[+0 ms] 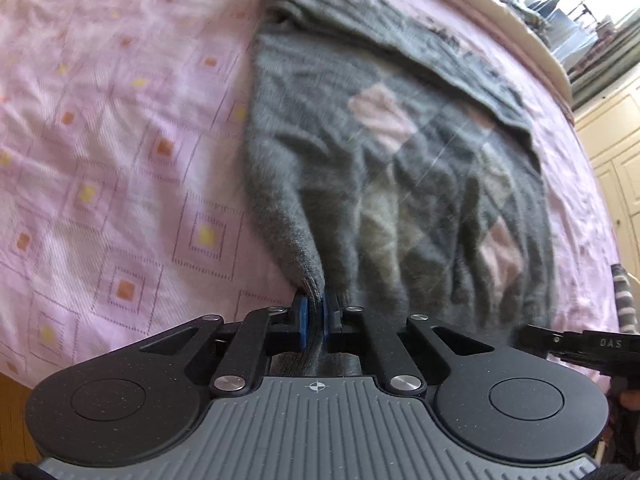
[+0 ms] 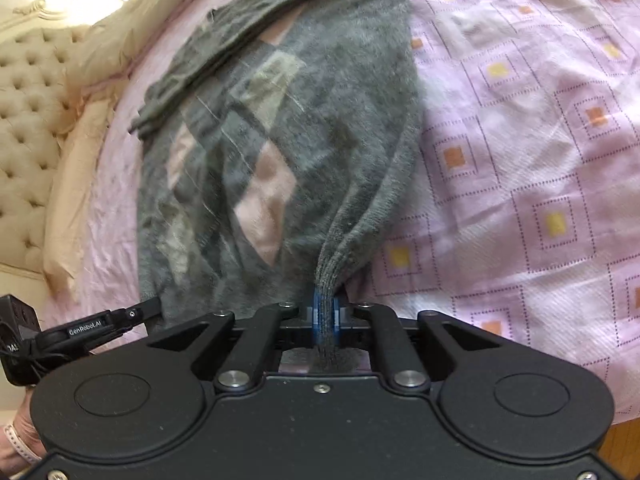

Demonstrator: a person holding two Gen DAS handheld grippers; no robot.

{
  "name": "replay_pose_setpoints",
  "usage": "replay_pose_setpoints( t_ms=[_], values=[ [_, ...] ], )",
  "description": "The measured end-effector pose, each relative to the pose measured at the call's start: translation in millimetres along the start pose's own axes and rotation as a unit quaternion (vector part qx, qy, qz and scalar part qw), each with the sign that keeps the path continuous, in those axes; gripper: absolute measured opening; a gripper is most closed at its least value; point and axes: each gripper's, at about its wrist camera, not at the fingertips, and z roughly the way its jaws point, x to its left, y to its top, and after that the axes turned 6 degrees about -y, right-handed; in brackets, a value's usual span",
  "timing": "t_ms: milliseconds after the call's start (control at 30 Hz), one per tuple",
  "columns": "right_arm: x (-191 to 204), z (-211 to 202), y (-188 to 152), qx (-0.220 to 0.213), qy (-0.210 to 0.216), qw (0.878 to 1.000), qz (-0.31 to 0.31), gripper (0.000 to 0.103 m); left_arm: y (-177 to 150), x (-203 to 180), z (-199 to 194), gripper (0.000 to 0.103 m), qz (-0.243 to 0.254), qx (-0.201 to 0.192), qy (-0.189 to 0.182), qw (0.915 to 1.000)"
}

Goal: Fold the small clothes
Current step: 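Close both grippers on the sweater hem, then lift the hem with both grippers and carry it toward the collar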

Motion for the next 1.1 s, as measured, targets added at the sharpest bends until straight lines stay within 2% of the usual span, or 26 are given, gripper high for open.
replay_pose_setpoints(
  t_ms=[167,300,467,667,767,867,1100],
  values=[
    [7.9,-29.7,11.3,-0.035,0.038,0.999,0.006,0.015,19.5,-6.4,-36.9,0.006,-0.033,-0.049,-0.030,0.9978],
    [15.2,-58.2,31.6,-0.076,0.058,0.995,0.012,0.015,49.0,-15.2,-64.3,0.006,-0.028,-0.089,-0.042,0.9948],
    [29.5,-80.0,79.1,-0.136,0.069,0.988,0.013,0.015,103.7,-24.9,-80.5,0.006,-0.021,-0.139,-0.061,0.9881],
    [53.2,-76.4,159.4,-0.197,0.079,0.977,0.018,0.015,181.8,-36.0,-69.0,0.006,-0.008,-0.187,-0.086,0.9786],
    [64.6,-63.3,199.0,-0.214,0.073,0.974,0.019,0.015,218.6,-39.2,-51.1,0.006,0.002,-0.196,-0.089,0.9765],
    [72.2,-42.7,234.0,-0.218,0.055,0.974,0.014,0.015,249.7,-40.4,-27.6,0.006,0.014,-0.194,-0.080,0.9777],
    [78.2,10.8,291.4,-0.202,0.002,0.979,0.026,0.015,296.9,-27.1,34.7,0.006,0.020,-0.147,-0.055,0.9874]
  ],
)
